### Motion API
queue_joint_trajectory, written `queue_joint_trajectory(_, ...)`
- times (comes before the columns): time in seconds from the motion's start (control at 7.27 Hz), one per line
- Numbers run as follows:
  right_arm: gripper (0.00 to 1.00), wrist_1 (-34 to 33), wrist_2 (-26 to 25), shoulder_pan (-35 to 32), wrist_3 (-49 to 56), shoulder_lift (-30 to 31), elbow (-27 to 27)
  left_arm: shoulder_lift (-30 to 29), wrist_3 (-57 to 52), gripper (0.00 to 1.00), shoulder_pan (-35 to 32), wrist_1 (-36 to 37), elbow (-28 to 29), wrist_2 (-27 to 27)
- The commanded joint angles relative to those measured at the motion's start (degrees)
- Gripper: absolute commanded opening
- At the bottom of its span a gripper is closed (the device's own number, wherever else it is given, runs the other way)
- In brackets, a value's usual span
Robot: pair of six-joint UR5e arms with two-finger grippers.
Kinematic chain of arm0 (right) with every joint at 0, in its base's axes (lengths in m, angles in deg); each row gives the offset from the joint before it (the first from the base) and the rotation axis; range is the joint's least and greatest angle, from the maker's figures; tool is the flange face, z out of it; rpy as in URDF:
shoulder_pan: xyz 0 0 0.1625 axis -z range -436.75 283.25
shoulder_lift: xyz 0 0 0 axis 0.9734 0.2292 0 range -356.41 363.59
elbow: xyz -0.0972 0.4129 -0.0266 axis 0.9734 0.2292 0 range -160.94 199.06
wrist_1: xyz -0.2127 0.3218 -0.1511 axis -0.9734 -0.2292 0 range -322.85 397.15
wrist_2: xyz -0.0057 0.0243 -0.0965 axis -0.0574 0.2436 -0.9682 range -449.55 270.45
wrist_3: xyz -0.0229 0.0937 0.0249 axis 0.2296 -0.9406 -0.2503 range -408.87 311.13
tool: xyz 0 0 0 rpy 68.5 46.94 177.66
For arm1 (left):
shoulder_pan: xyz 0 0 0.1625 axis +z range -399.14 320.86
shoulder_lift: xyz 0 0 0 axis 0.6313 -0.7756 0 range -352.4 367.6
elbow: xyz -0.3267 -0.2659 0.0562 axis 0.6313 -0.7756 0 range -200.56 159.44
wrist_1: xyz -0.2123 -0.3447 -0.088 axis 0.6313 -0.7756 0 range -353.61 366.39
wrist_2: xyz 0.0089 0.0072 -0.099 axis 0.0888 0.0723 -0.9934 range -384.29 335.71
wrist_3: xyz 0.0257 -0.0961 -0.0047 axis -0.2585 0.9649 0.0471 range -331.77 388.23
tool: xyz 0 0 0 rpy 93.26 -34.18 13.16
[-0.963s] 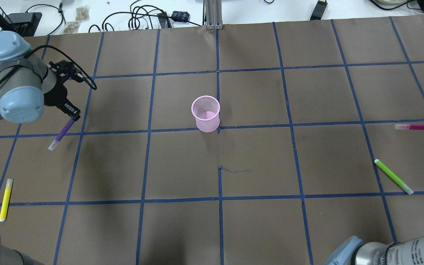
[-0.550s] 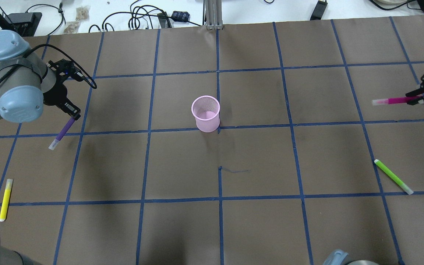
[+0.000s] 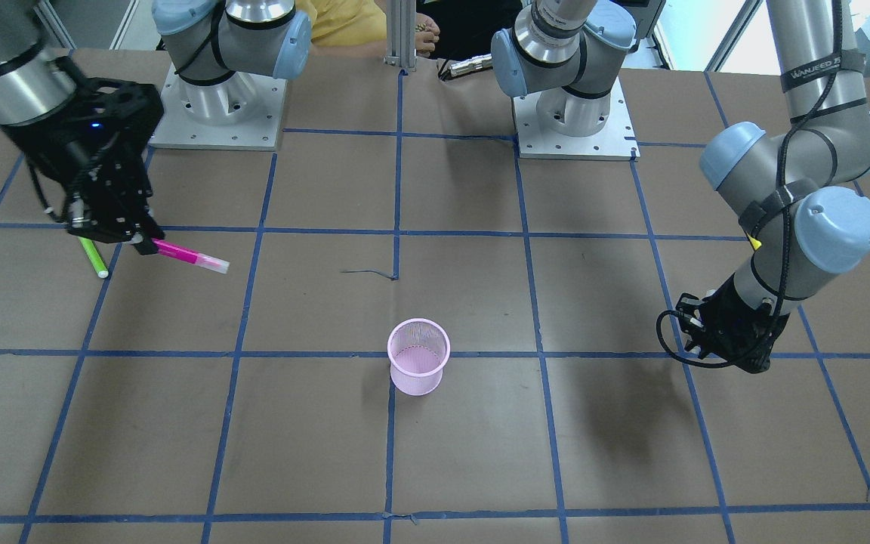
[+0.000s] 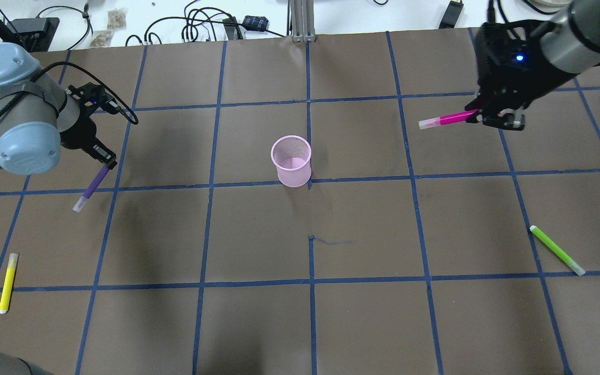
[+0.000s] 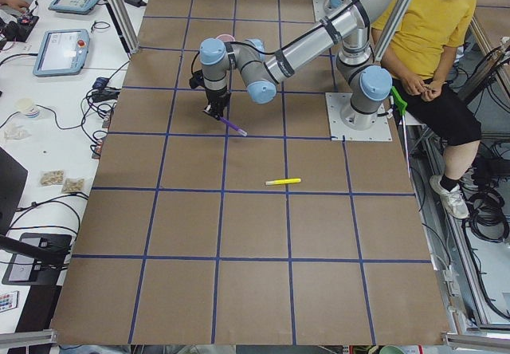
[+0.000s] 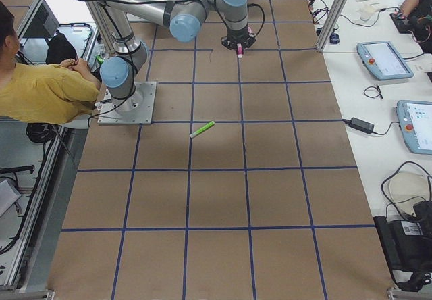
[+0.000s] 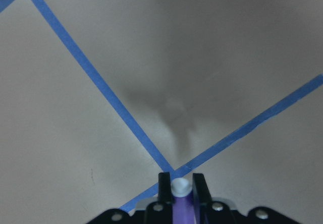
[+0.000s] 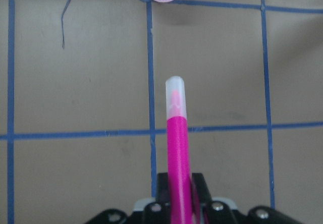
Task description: Insert purple and pink pens into pink cup
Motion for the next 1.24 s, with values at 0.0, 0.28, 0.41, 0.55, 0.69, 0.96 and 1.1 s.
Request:
queue_joint_trajectory(0.0,0.06,-11.06,-9.51,-16.95,-14.30,-4.62,0.19,0.11,0.14,0.04,0.13,0.00,-0.20,-1.56)
queue_joint_trajectory(0.28,0.06,-20.22,-20.77,-28.92,-14.54,-12.53,1.15,0.11,0.14,0.04,0.13,0.00,-0.20,-1.65)
queue_joint_trajectory(0.41,0.06,-19.99,-30.28,-33.68,-14.10,-15.96,2.99,0.11,0.14,0.04,0.13,0.00,-0.20,-2.00)
queue_joint_trajectory(0.55,0.07,-19.82,-35.07,-38.25,-12.79,-20.17,5.35,0.11,0.14,0.04,0.13,0.00,-0.20,-2.09)
queue_joint_trajectory(0.69,0.07,-19.64,-39.30,-40.38,-12.69,-23.00,8.34,0.11,0.14,0.04,0.04,0.00,-0.20,-2.09)
queue_joint_trajectory(0.96,0.08,-19.99,-40.48,-40.58,-12.87,-25.47,9.42,0.11,0.14,0.04,-0.05,0.00,-0.28,-2.09)
queue_joint_trajectory(1.1,0.09,-20.42,-41.79,-40.58,-13.04,-26.62,9.42,0.11,0.14,0.04,-0.05,0.00,-0.28,-2.09)
